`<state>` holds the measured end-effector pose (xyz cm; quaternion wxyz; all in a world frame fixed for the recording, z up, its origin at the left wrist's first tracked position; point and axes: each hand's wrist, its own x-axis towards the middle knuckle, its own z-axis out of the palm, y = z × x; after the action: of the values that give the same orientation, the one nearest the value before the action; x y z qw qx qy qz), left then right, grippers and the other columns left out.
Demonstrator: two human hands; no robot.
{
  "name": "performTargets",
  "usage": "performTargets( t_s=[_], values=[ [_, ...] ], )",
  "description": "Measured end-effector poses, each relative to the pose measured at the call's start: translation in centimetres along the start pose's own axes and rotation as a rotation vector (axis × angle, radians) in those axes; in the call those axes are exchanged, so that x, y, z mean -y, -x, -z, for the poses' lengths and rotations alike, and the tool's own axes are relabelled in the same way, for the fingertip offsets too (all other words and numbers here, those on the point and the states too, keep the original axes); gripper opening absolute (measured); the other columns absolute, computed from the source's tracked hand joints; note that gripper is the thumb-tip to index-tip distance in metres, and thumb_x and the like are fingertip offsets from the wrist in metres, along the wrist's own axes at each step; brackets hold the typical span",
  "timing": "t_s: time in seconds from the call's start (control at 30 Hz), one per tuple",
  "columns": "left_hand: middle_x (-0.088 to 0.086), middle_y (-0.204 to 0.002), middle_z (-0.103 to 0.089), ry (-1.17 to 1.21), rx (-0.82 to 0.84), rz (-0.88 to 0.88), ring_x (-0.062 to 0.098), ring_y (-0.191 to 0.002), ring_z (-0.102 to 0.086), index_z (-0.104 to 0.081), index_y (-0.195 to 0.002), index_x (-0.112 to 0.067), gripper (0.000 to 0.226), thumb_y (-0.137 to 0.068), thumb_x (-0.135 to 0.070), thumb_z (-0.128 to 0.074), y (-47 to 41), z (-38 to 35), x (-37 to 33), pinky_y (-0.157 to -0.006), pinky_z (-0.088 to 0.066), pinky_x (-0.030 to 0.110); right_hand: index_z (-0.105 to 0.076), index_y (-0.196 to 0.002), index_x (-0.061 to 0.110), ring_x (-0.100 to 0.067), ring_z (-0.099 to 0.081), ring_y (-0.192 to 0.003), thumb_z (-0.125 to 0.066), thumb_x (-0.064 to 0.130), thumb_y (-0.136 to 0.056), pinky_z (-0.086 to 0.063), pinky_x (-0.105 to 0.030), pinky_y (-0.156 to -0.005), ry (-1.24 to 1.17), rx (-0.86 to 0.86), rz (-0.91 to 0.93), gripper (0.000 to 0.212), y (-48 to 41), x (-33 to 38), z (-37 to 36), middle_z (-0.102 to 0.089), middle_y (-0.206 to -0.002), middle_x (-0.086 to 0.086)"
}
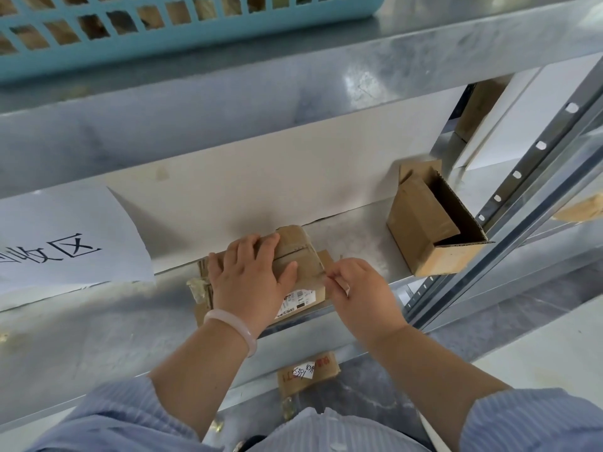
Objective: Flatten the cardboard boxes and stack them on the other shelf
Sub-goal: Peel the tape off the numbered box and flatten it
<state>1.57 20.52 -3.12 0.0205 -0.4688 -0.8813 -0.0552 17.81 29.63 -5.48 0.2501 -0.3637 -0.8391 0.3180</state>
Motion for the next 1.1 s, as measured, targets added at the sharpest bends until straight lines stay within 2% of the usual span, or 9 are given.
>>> performTargets(
  t_s=[0.13,0.3,0.47,0.57,0.63,0.73,0.9,1.0,1.1],
  values=[
    [-0.006,-0.140,-0.037,-0.006,0.002,-0.020,0.020,-0.133,-0.031,-0.033,-0.141,-0.037,0.067,-0.084,-0.070,-0.019,0.1,0.1,0.3,-0.110,-0.021,0.054,-0.058,-0.089,0.018,-0.015,-0.057,-0.075,-0.058,0.021,-0.094,-0.049,-0.029,-0.067,0.007,0.054,0.085,0.006,-0.4,0.1,1.2,-0.064,-0.085,0.002],
    [-0.007,-0.139,-0.039,-0.015,0.002,-0.058,0.020,-0.131,-0.033,-0.036,-0.141,-0.037,0.066,-0.085,-0.069,-0.021,0.4,0.4,0.6,-0.110,-0.023,0.053,-0.047,-0.078,0.033,0.004,-0.055,-0.063,-0.055,0.021,-0.095,-0.041,-0.012,-0.054,-0.103,0.103,-0.048,0.022,-1.9,0.6,2.3,-0.064,-0.070,0.010],
    [-0.008,-0.140,-0.040,-0.010,0.004,-0.069,0.019,-0.131,-0.034,-0.038,-0.140,-0.038,0.071,-0.082,-0.070,-0.013,0.6,0.5,0.7,-0.112,-0.020,0.053,-0.055,-0.083,0.027,-0.007,-0.070,-0.074,-0.060,0.017,-0.091,-0.054,-0.028,-0.073,-0.265,0.087,-0.238,0.015,-4.3,1.6,2.4,-0.072,-0.075,0.010],
    [-0.008,-0.138,-0.042,0.002,-0.006,-0.065,0.019,-0.130,-0.036,-0.040,-0.139,-0.037,0.072,-0.081,-0.070,-0.013,0.5,0.5,0.8,-0.111,-0.021,0.052,-0.066,-0.092,0.014,-0.015,-0.073,-0.071,-0.069,0.011,-0.086,-0.059,-0.033,-0.074,-0.540,0.081,-0.393,0.007,-5.0,1.7,2.3,-0.074,-0.075,0.001],
    [-0.008,-0.137,-0.043,0.010,-0.010,-0.065,0.020,-0.129,-0.037,-0.042,-0.138,-0.037,0.071,-0.081,-0.069,-0.015,0.5,0.5,0.8,-0.111,-0.022,0.052,-0.070,-0.098,0.005,-0.022,-0.073,-0.077,-0.067,0.009,-0.088,-0.060,-0.035,-0.076,-0.717,0.136,-0.493,0.011,-5.0,1.4,2.2,-0.075,-0.082,-0.009],
    [-0.009,-0.137,-0.043,0.012,-0.008,-0.071,0.019,-0.129,-0.037,-0.041,-0.138,-0.037,0.070,-0.081,-0.069,-0.015,0.5,0.4,0.9,-0.111,-0.021,0.052,-0.073,-0.099,0.006,-0.025,-0.071,-0.092,-0.063,0.013,-0.092,-0.057,-0.037,-0.085,-0.819,0.266,-0.519,0.014,-4.9,0.8,2.4,-0.074,-0.094,-0.014],
    [-0.009,-0.137,-0.043,0.025,-0.021,-0.071,0.019,-0.129,-0.037,-0.043,-0.137,-0.036,0.071,-0.081,-0.069,-0.017,0.5,0.4,0.9,-0.112,-0.020,0.052,-0.075,-0.092,0.027,-0.008,-0.070,-0.088,-0.077,0.032,-0.080,-0.054,-0.022,-0.083,-0.441,0.402,-0.339,0.013,-4.8,0.7,3.2,-0.075,-0.088,0.007],
    [-0.008,-0.136,-0.044,0.036,-0.026,-0.069,0.020,-0.128,-0.038,-0.045,-0.137,-0.036,0.070,-0.081,-0.069,-0.019,0.5,0.4,0.9,-0.112,-0.020,0.052,-0.071,-0.083,0.026,-0.006,-0.068,-0.082,-0.078,0.027,-0.079,-0.053,-0.021,-0.079,-0.255,0.384,-0.234,0.008,-5.1,1.2,3.4,-0.073,-0.083,0.007],
    [-0.008,-0.136,-0.045,0.042,-0.029,-0.068,0.020,-0.128,-0.039,-0.046,-0.137,-0.036,0.070,-0.081,-0.069,-0.020,0.5,0.4,0.9,-0.112,-0.021,0.052,-0.065,-0.075,0.029,0.006,-0.062,-0.073,-0.073,0.021,-0.080,-0.046,-0.010,-0.069,-0.099,0.371,-0.120,0.013,-5.4,1.8,3.4,-0.068,-0.074,0.014]
  ],
)
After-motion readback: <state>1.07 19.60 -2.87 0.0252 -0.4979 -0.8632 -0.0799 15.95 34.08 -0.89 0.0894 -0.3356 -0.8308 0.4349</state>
